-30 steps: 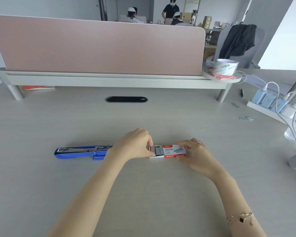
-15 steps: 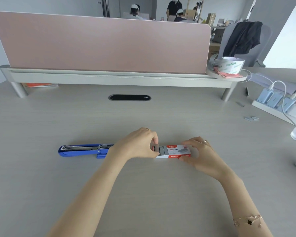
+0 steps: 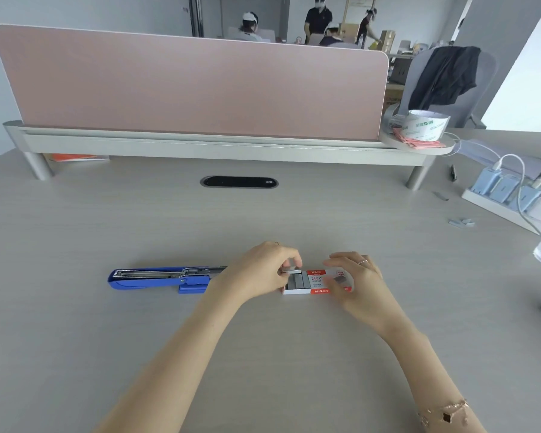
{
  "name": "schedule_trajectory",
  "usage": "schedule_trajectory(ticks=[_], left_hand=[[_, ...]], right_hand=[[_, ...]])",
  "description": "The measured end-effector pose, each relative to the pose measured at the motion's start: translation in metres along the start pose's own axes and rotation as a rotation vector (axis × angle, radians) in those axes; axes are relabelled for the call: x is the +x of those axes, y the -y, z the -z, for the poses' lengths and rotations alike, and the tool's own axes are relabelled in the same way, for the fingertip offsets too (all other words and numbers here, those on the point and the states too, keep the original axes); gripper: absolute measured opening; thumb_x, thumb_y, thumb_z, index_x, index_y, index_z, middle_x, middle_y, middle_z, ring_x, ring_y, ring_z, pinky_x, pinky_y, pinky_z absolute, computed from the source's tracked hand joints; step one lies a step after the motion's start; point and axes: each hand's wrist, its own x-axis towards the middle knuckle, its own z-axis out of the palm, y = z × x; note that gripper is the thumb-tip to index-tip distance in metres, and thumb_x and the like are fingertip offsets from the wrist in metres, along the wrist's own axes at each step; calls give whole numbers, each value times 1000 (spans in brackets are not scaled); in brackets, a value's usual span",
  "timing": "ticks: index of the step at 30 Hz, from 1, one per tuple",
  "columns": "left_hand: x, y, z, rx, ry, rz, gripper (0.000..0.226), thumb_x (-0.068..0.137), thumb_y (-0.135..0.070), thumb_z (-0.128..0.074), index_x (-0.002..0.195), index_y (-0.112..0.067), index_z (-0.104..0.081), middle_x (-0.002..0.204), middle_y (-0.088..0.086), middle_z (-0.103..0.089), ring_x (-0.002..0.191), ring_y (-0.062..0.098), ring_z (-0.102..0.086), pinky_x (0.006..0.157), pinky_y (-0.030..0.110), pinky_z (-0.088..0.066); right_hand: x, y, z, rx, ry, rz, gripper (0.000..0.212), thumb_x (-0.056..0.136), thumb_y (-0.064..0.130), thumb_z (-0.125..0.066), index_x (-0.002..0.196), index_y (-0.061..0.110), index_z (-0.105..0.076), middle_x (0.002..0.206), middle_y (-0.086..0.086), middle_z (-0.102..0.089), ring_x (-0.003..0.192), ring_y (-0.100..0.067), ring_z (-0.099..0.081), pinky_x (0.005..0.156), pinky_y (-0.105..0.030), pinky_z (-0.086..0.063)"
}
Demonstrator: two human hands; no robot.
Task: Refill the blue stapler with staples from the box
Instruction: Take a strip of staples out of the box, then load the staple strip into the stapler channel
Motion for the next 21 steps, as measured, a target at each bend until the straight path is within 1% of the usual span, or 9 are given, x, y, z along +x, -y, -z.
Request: schedule_trajectory(ticks=[4,5,7,9,11,14,17,19,21], left_hand=[[3,4,2,-103,-21,43,24,82,-6,-67,104,-15,-68,103,4,-71,82,14,-60,68,18,-46],[3,5,4,-121,-30,45,25,80,-4,-69,102,-14,-69,102,5,-71,79,12,-59,68,17,-47],[3,5,5,-140,-43,44,25,76,0,-71,98,-13,-70,100,6,-72,77,11,-58,75,25,-52],[0,5,6,-147,-41,42,26,75,1,-72,97,-13,-70,100,5,-73,78,11,-58,79,27,-53],[-4,6,5,-148,-50,40,26,76,0,-72,98,-14,-70,101,4,-73,80,12,-59,77,25,-52],[-12,10,11,-121,-72,50,25,79,-3,-72,101,-14,-69,104,4,-72,80,11,-58,67,14,-46],[-23,17,23,-108,-95,78,26,80,-6,-72,104,-14,-68,106,3,-71,81,10,-57,60,7,-41],[-31,21,31,-101,-115,89,26,80,-6,-72,105,-15,-68,106,2,-70,82,10,-57,61,2,-38],[-39,25,37,-95,-136,102,27,81,-6,-71,105,-16,-68,105,1,-70,82,9,-57,62,3,-38]], right_hand=[[0,5,-10,71,8,45,18,78,19,-68,94,27,-68,96,22,-57,102,-10,-44,94,-44,-44],[0,6,-12,97,16,44,18,78,20,-68,93,29,-68,94,24,-56,101,-6,-43,93,-44,-45],[2,8,-15,104,8,47,17,77,22,-69,92,31,-68,91,21,-59,97,0,-41,93,-43,-44],[5,12,-18,106,-14,48,17,77,25,-70,92,33,-67,87,21,-60,96,4,-41,92,-35,-40],[6,17,-19,90,-15,66,17,77,28,-71,93,33,-67,84,22,-60,95,2,-43,90,-22,-30],[8,26,-21,60,-9,99,12,77,29,-71,88,33,-69,79,25,-60,97,-8,-48,89,-11,-21],[11,38,-23,76,-5,131,7,75,30,-72,82,31,-69,77,30,-60,97,-4,-47,88,-12,-21],[14,48,-27,101,16,131,12,75,33,-73,85,30,-67,80,26,-62,97,5,-42,87,-13,-24],[17,61,-31,134,40,143,15,76,33,-72,89,29,-67,84,19,-66,96,5,-42,88,-10,-23]])
